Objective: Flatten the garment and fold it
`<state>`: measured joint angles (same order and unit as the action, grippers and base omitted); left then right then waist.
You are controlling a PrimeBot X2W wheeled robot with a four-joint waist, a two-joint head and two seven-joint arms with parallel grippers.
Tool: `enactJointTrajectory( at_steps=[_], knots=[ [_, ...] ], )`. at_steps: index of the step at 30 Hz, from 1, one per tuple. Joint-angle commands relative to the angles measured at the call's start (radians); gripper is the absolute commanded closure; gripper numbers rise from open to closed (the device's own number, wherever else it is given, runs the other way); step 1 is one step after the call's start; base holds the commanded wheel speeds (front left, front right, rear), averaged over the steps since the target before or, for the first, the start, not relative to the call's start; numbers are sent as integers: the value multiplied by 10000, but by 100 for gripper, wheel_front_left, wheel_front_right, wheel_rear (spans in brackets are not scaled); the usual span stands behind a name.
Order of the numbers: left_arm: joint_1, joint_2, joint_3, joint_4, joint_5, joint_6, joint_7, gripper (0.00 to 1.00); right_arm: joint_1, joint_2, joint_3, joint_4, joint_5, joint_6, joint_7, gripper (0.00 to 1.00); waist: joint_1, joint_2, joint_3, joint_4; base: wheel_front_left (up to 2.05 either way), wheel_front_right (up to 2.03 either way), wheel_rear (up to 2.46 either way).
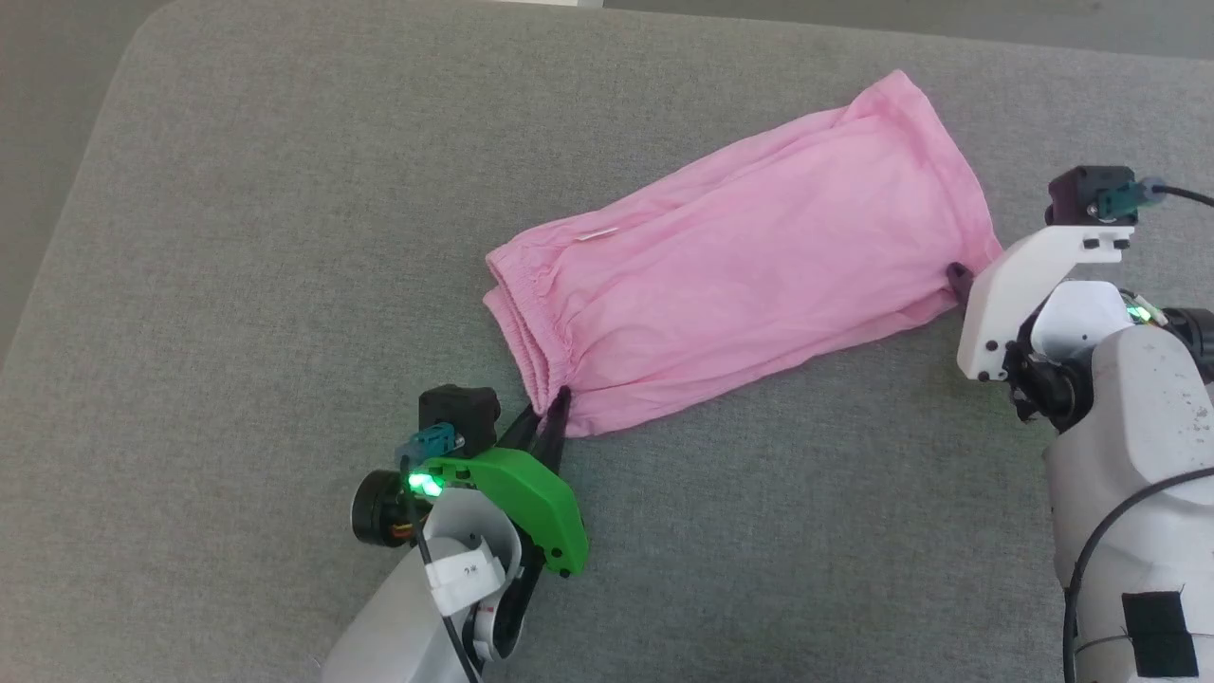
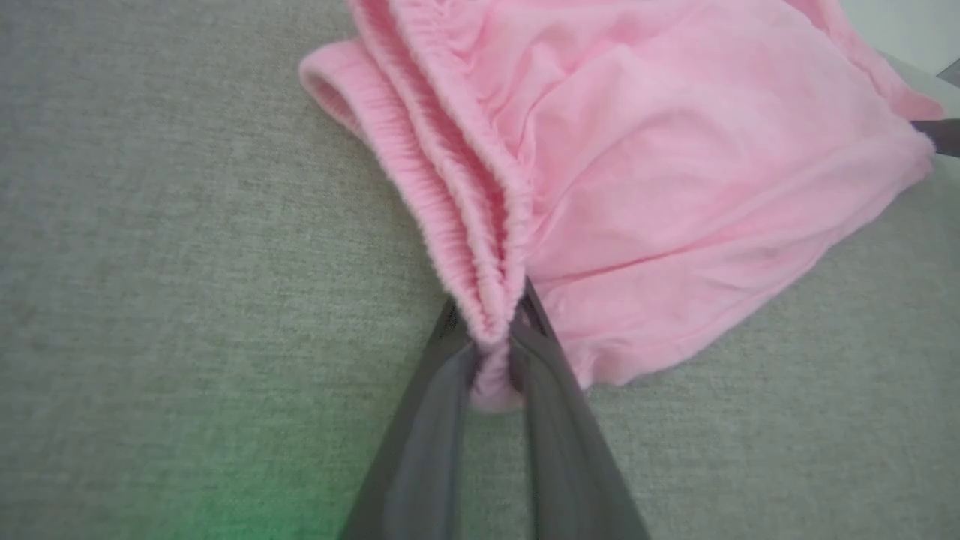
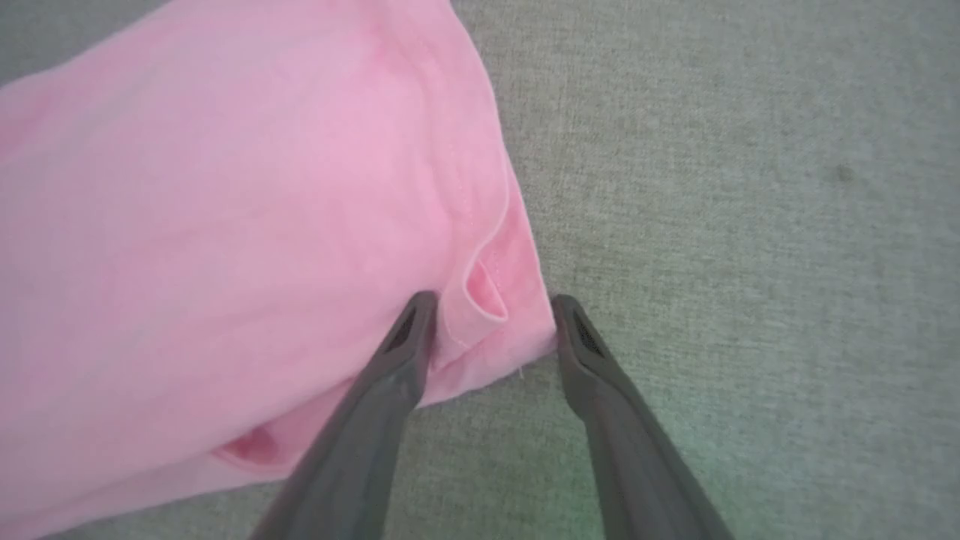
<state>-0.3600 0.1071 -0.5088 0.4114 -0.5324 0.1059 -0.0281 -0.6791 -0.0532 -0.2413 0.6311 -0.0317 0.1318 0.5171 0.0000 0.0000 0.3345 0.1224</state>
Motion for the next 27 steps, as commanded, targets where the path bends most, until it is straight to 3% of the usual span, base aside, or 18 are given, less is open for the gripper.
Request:
enactJointTrajectory(
  at_steps=[1,7,14,22,27],
  knots=[
    [43,-31,-100,290,-97,-43,89,100,123,29,-4,149,-65,-11,265,100,0,0,-20,-17,0,0,0],
    [96,59,-82,364,-139,-75,-67,100,365,29,231,-629,217,-11,-575,100,0,0,-295,-149,0,0,0],
    [507,450,78,104,-299,-15,-38,100,2408,30,536,-2595,1559,-11,-1775,100,0,0,-956,-406,0,0,0],
    [1347,1354,157,-957,-396,135,604,100,5462,30,872,-5181,2978,-11,-1701,100,0,0,-1529,-917,0,0,0],
    [1902,1759,100,-1720,-475,292,1167,100,6796,30,938,-5384,3725,-11,-1535,100,0,0,-1700,-1142,0,0,0]
  ],
)
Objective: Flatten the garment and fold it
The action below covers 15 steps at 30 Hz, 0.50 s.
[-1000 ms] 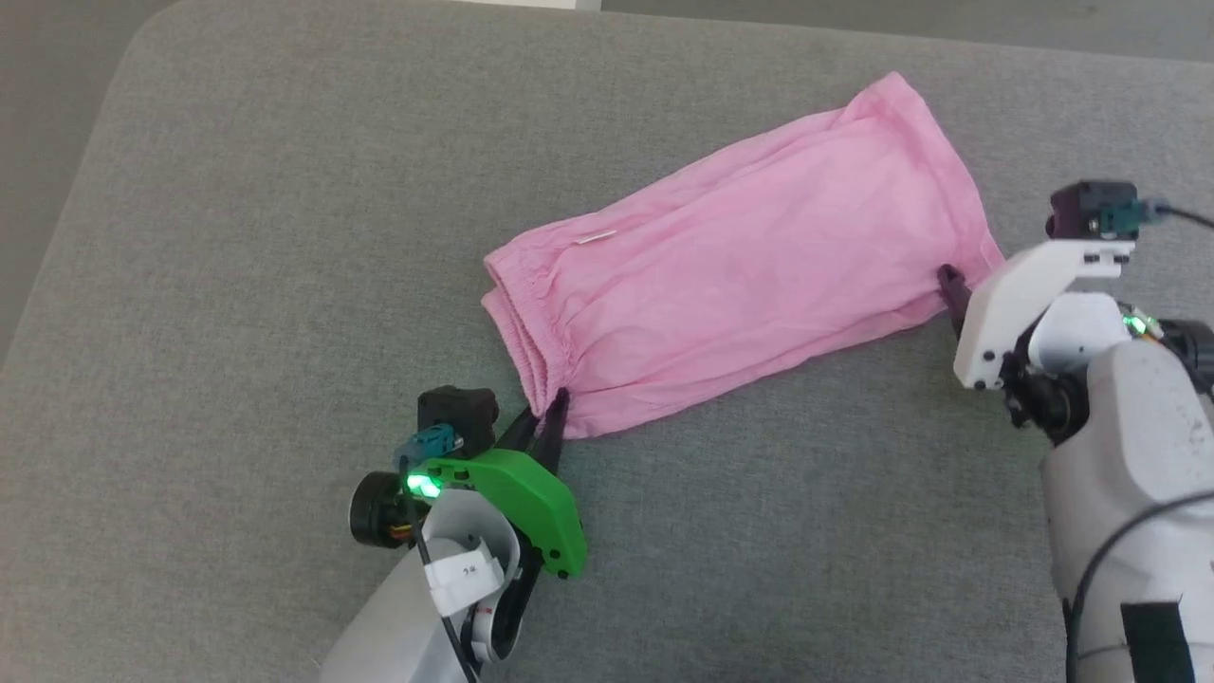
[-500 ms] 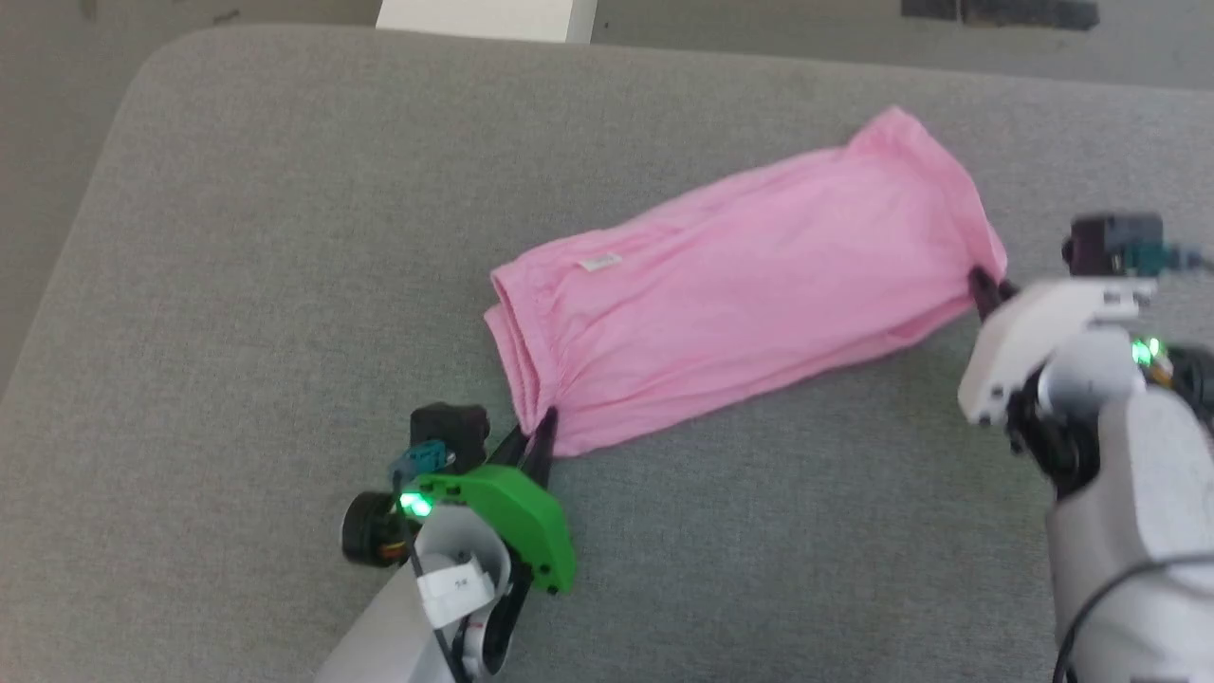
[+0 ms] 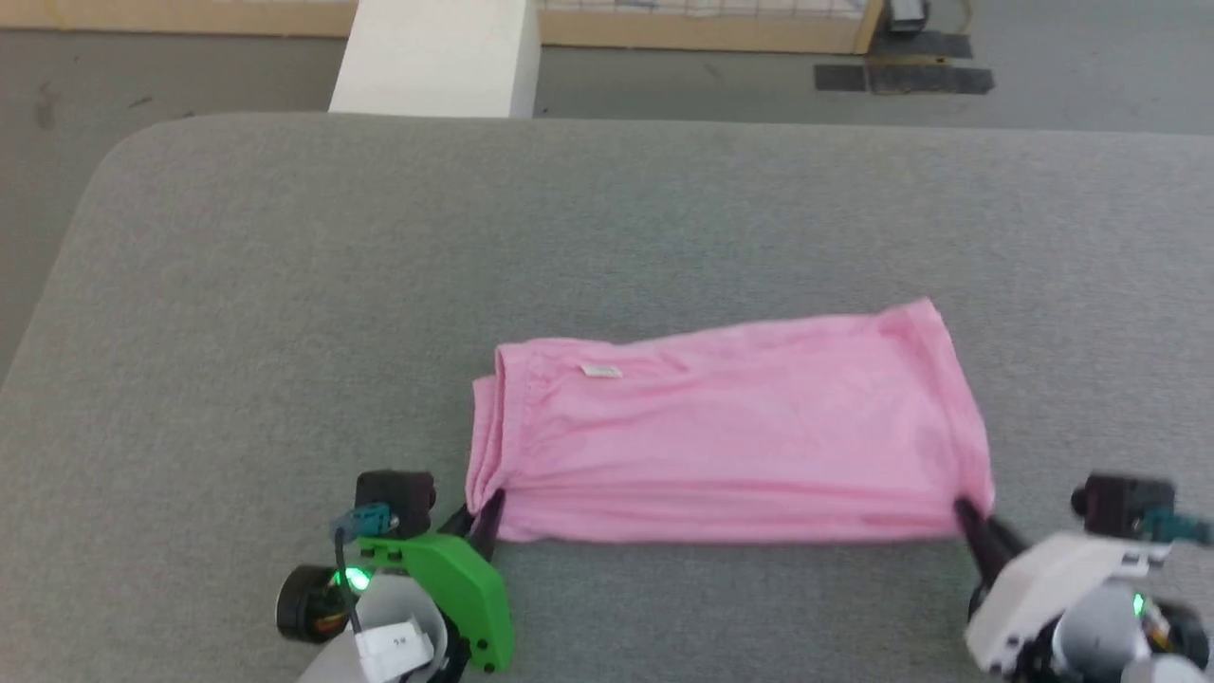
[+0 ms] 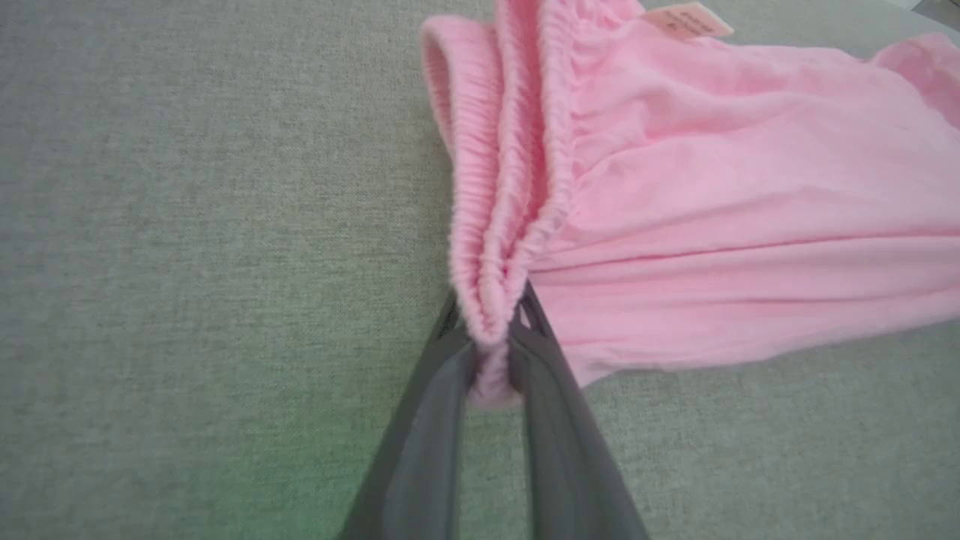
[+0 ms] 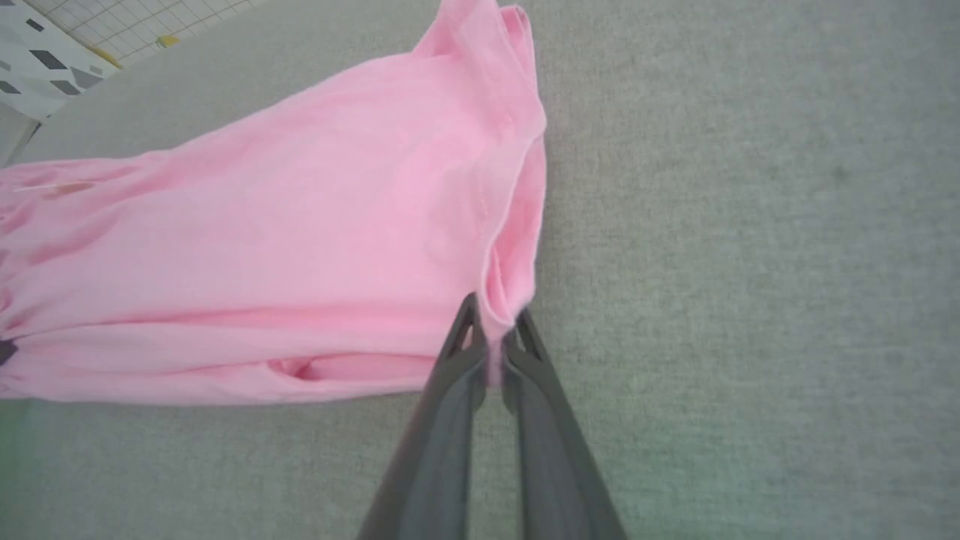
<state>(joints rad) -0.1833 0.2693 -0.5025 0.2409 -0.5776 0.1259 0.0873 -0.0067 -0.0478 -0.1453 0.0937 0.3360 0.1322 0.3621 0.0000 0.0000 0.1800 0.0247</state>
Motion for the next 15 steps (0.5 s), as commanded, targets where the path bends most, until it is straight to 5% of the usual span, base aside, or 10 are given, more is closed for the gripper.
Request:
enactJointTrajectory(
  at_steps=[1,4,5,6,7,8,15],
  knots=[
    [270,188,30,-157,-69,134,129,100,269,-24,33,81,133,-15,71,100,0,0,-185,-201,0,0,0],
    [609,264,-12,-393,-224,215,442,100,550,-24,153,422,104,-15,231,100,0,0,-251,-289,0,0,0],
    [724,261,-38,-444,-307,232,575,88,582,-24,201,542,70,-15,291,100,0,0,-276,-314,0,0,0],
    [812,249,-52,-481,-377,252,674,62,592,-24,261,618,15,-15,343,67,0,0,-301,-332,0,0,0],
    [901,240,-52,-533,-446,288,755,7,592,-24,324,667,-59,-15,382,8,0,0,-326,-348,0,0,0],
    [955,233,-28,-587,-484,323,757,0,587,-24,336,685,-87,-15,400,0,0,0,-348,-358,0,0,0],
    [1416,233,475,-1216,-539,605,-286,0,512,-24,-4,197,-88,-15,-43,0,0,0,-627,-368,0,0,0]
  ],
)
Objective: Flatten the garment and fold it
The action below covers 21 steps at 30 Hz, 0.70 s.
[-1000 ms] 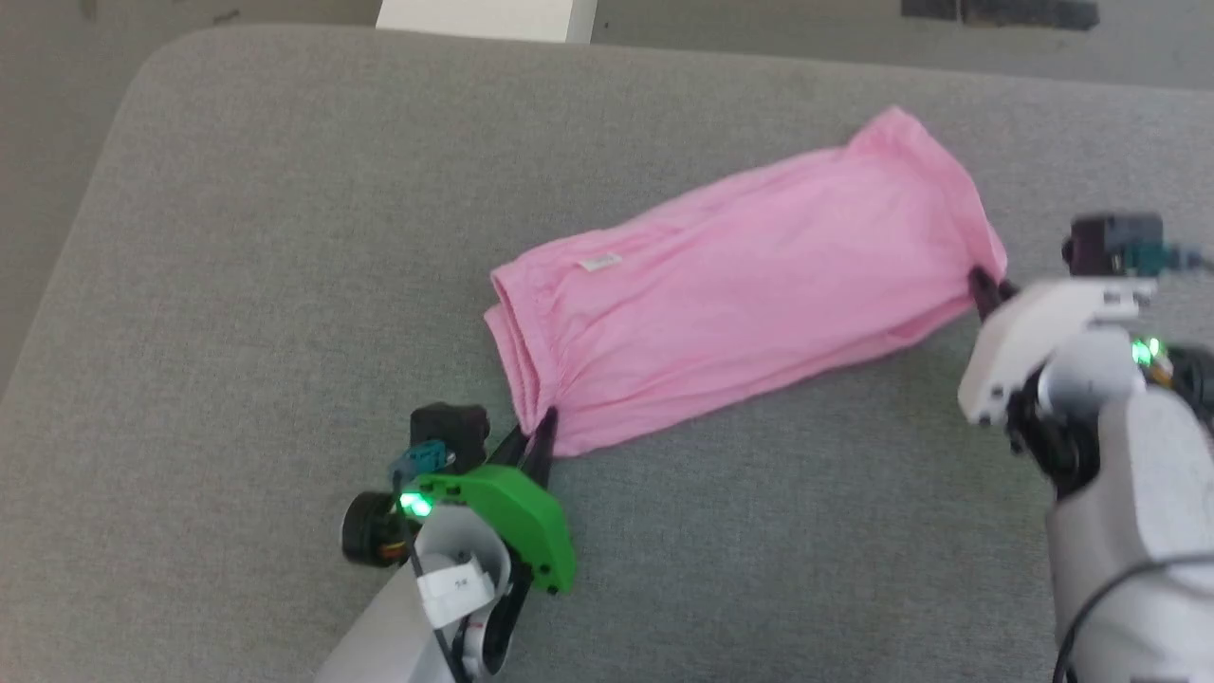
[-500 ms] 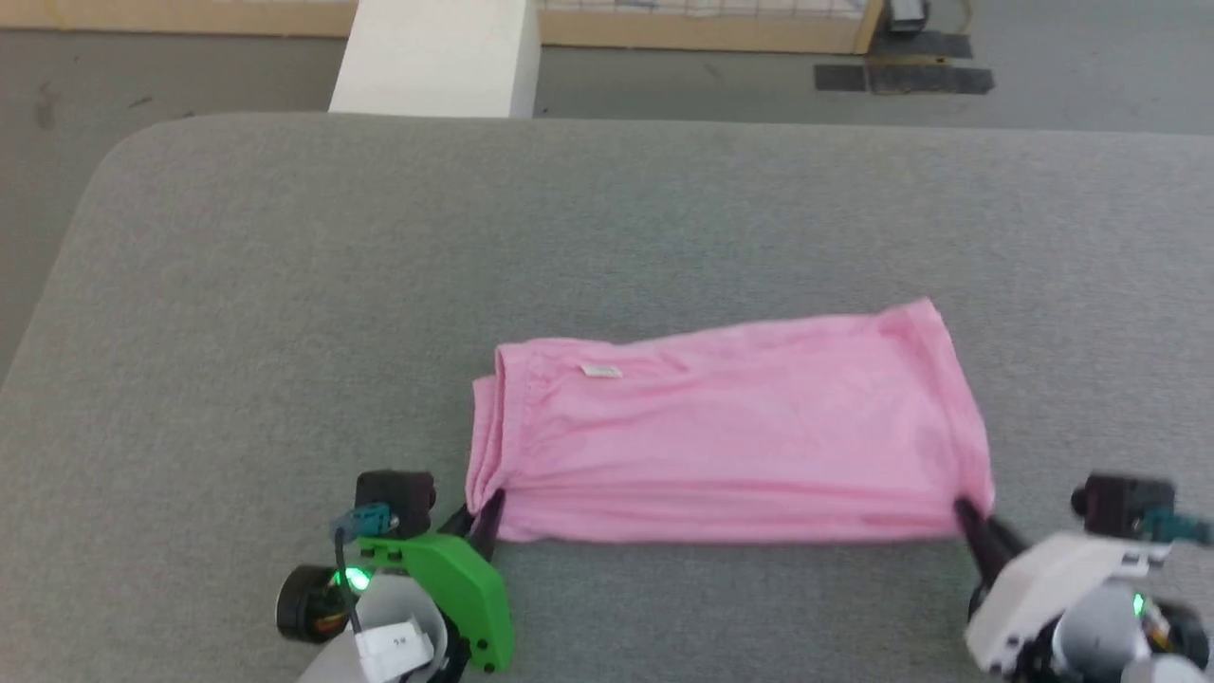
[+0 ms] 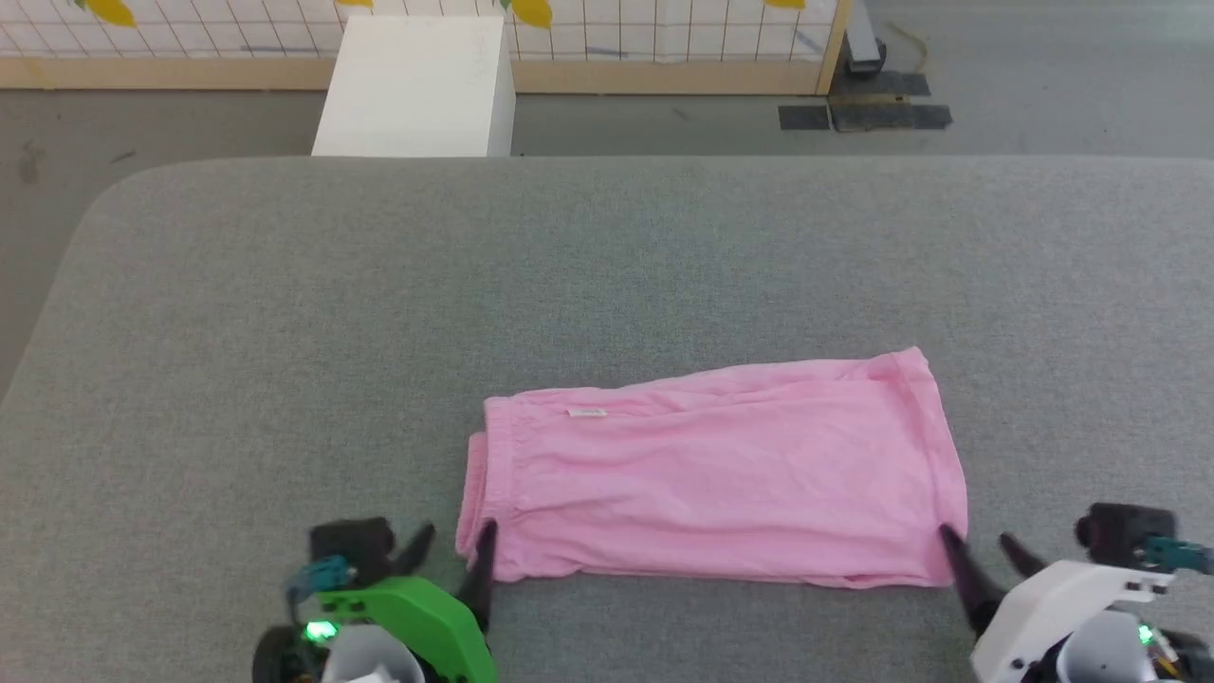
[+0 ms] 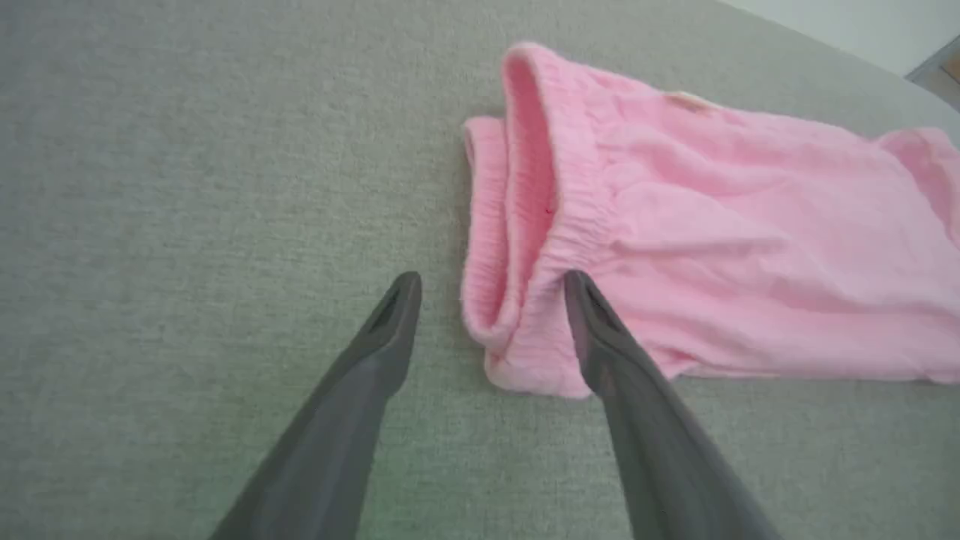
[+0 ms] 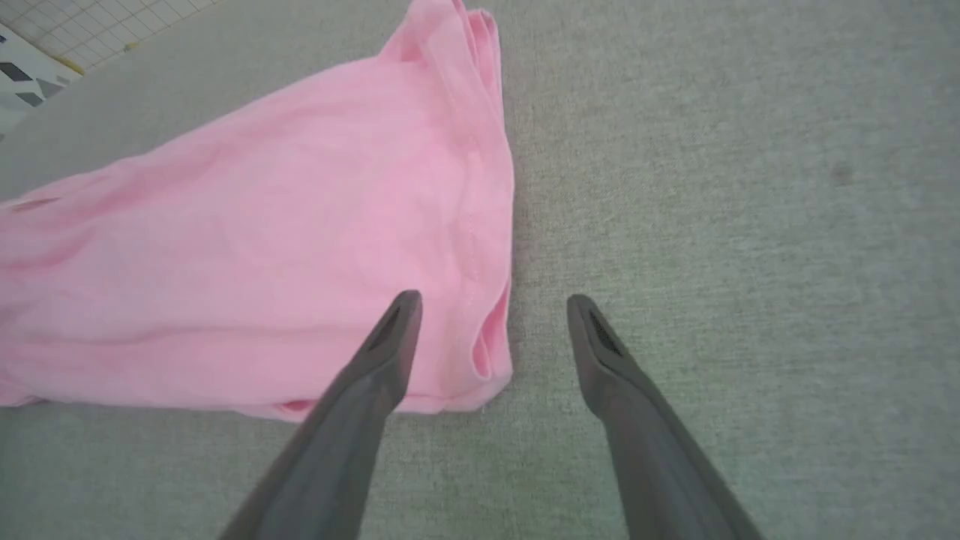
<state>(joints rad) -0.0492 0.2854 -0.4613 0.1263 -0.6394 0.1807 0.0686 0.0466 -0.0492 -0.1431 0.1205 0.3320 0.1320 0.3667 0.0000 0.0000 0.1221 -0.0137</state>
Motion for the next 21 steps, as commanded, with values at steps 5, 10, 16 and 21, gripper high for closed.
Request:
enactJointTrajectory(
  at_steps=[5,10,16,21],
  knots=[
    [-73,105,669,-541,556,106,-2157,0,-201,-11,-89,-600,-313,-13,-970,0,0,0,-125,203,0,0,0],
    [-614,137,1261,-476,1310,-122,-3247,0,-600,-11,-112,-685,-588,-13,-1749,0,0,0,-106,299,0,0,0],
    [-1155,-353,2290,-922,2624,-923,-3299,0,-1439,-10,-190,346,-793,-13,-1756,0,0,0,34,311,0,0,0],
    [-1163,-1017,3098,-911,3574,-1759,-3301,0,-2753,-10,-568,2606,-831,-13,-582,0,0,0,183,238,0,0,0]
  ],
)
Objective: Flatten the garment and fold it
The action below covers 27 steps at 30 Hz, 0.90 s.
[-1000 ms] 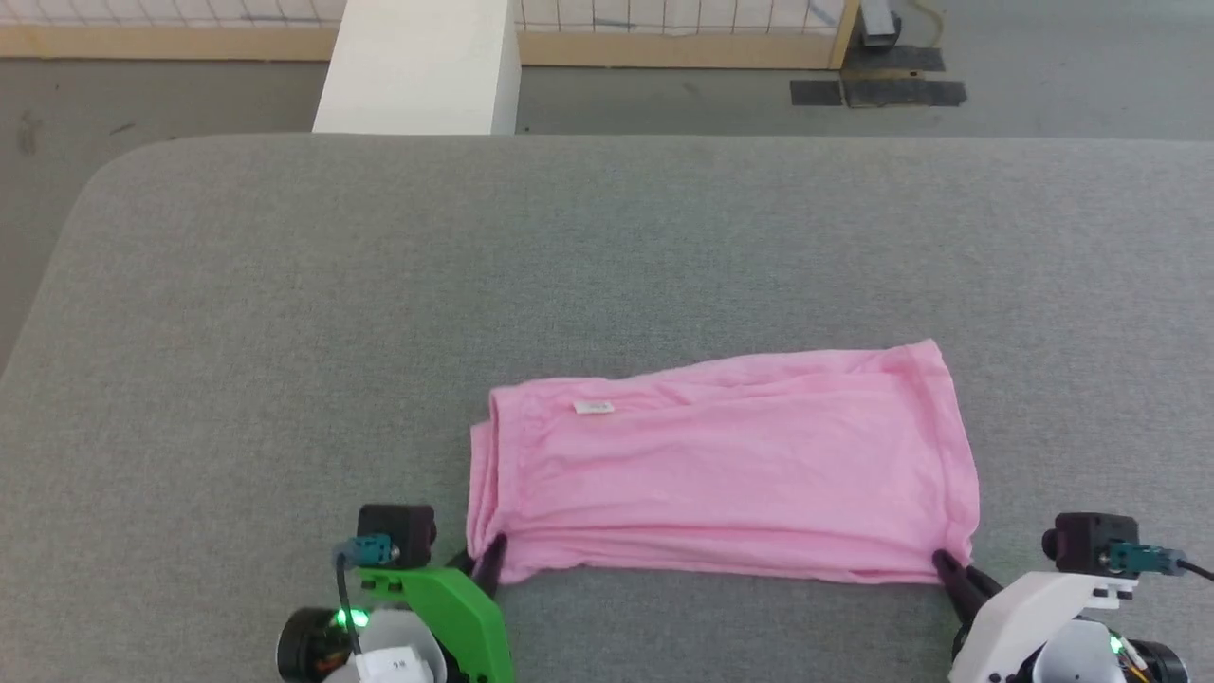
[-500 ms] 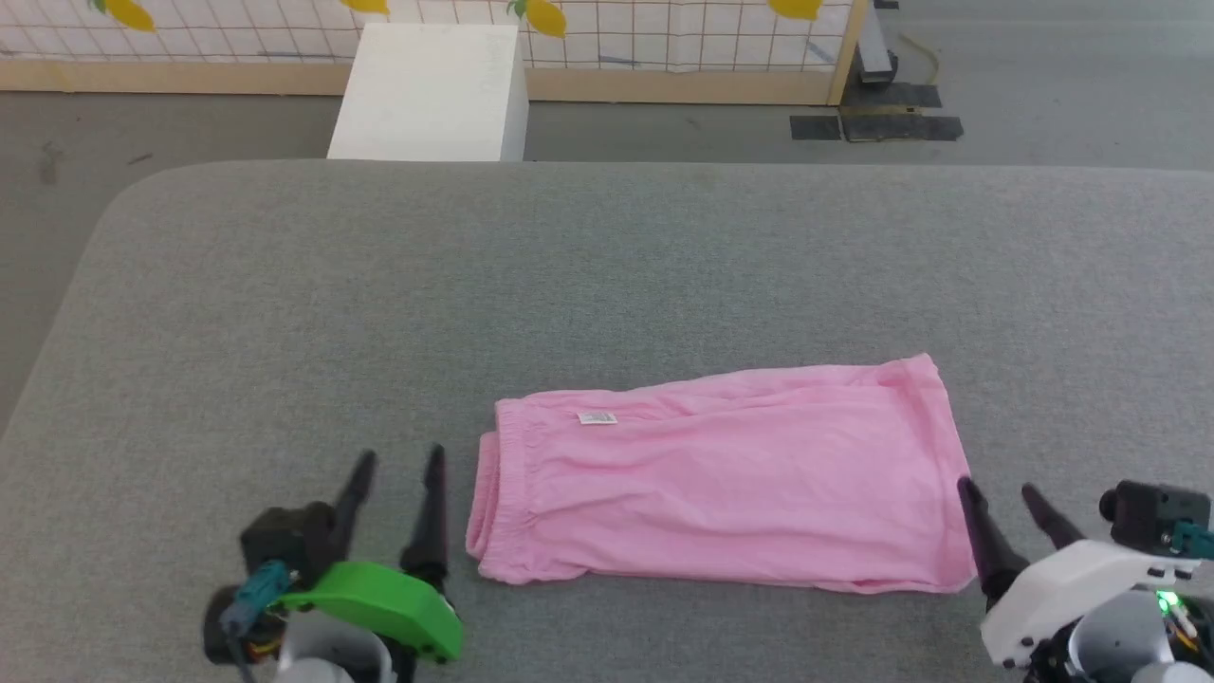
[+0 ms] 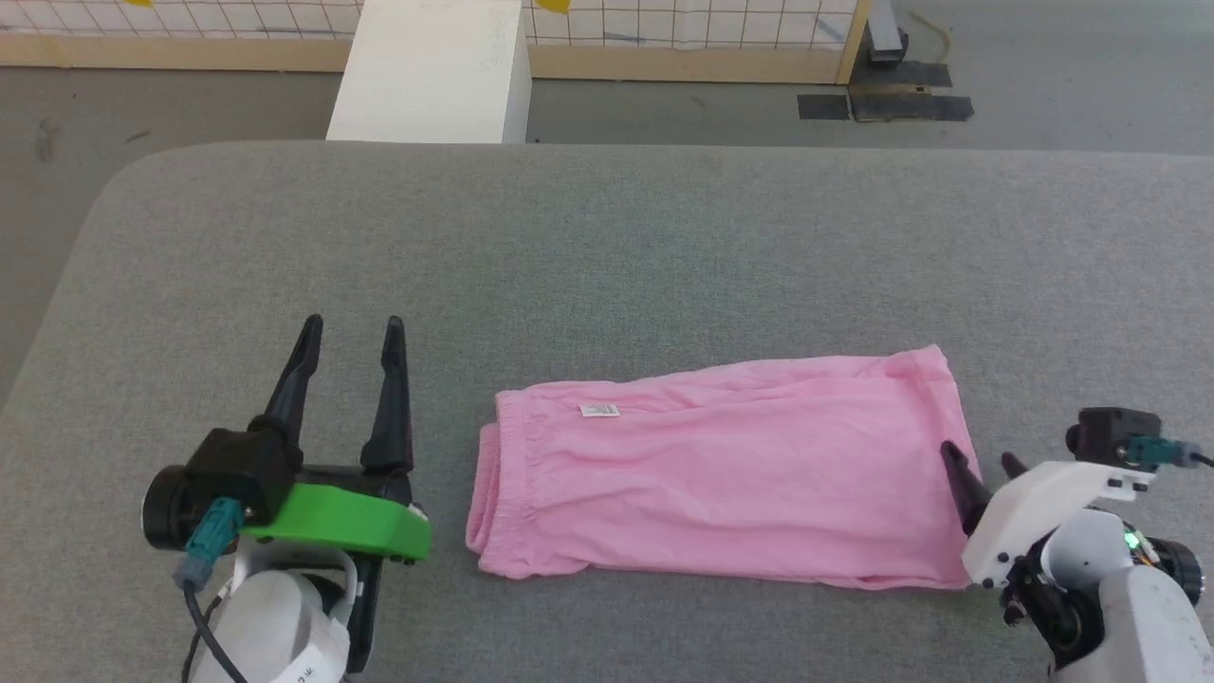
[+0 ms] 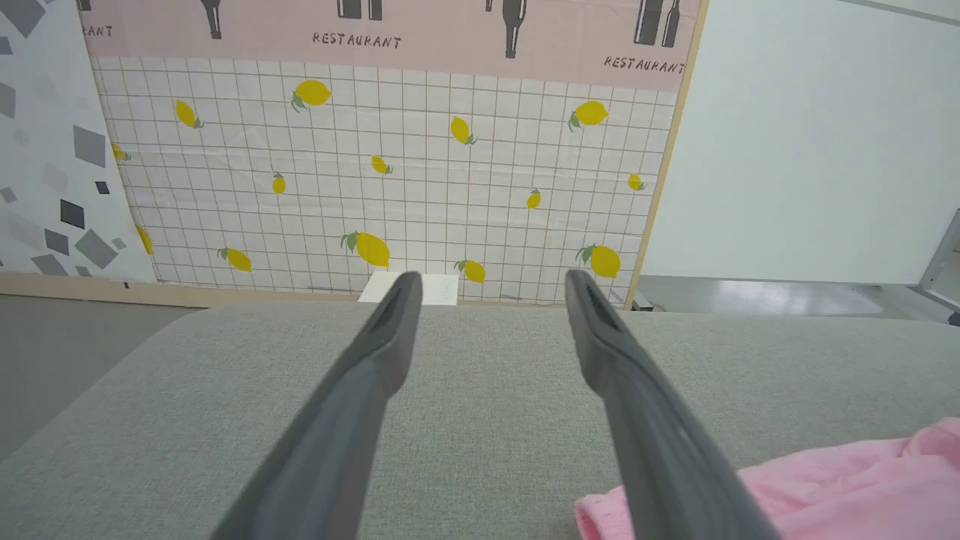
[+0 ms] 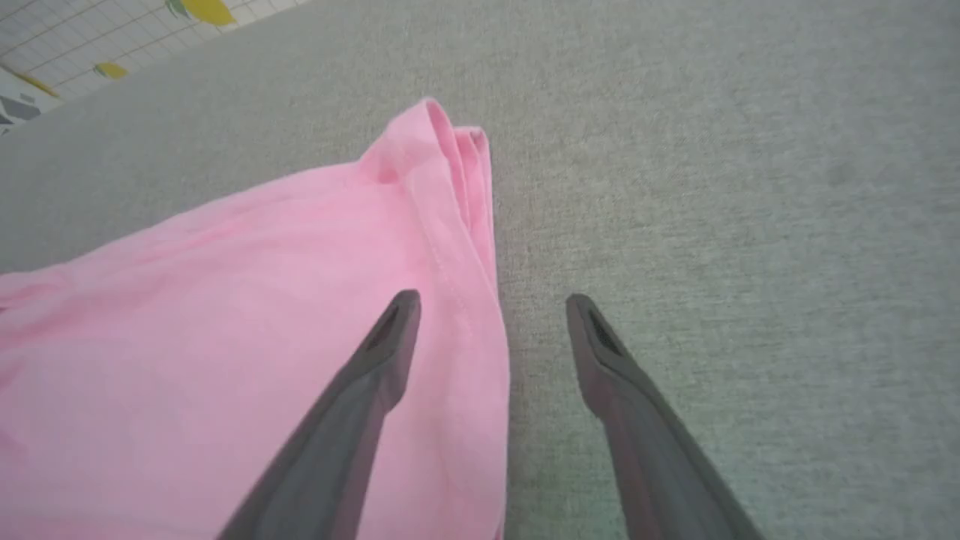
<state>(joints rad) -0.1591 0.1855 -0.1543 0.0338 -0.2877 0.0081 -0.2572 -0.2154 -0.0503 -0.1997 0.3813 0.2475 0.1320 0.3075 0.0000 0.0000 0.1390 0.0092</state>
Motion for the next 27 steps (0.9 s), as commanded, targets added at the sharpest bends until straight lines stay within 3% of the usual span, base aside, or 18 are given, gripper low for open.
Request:
enactJointTrajectory(
  at_steps=[1,7,8,9,10,12,19,27],
  knots=[
    [-57,-85,92,42,154,-115,-43,0,-286,1,-41,292,104,-13,223,0,0,0,25,16,0,0,0],
    [6,-503,513,245,595,-565,-44,0,-940,1,205,1641,171,-13,1812,0,0,0,59,120,0,0,0],
    [21,-560,572,297,653,-616,-44,0,-975,1,263,1742,182,-13,2059,6,0,0,56,141,0,0,0],
    [26,-603,614,332,694,-659,-44,0,-990,1,333,1774,188,-13,2211,51,0,0,53,156,0,0,0],
    [29,-653,663,365,740,-710,-44,0,-999,1,416,1750,216,-13,2311,63,0,0,49,172,0,0,0],
    [43,-739,742,419,809,-790,-44,0,-989,1,496,1613,349,-13,2274,100,0,0,40,192,0,0,0],
    [50,-922,971,572,1006,-1005,-45,0,-825,1,-66,993,-38,-13,1833,100,0,0,-32,192,0,0,0],
    [51,-1072,1083,654,1184,-1161,-45,0,-423,1,-2218,-493,-2589,-13,1613,100,0,0,-75,303,0,0,0]
  ],
)
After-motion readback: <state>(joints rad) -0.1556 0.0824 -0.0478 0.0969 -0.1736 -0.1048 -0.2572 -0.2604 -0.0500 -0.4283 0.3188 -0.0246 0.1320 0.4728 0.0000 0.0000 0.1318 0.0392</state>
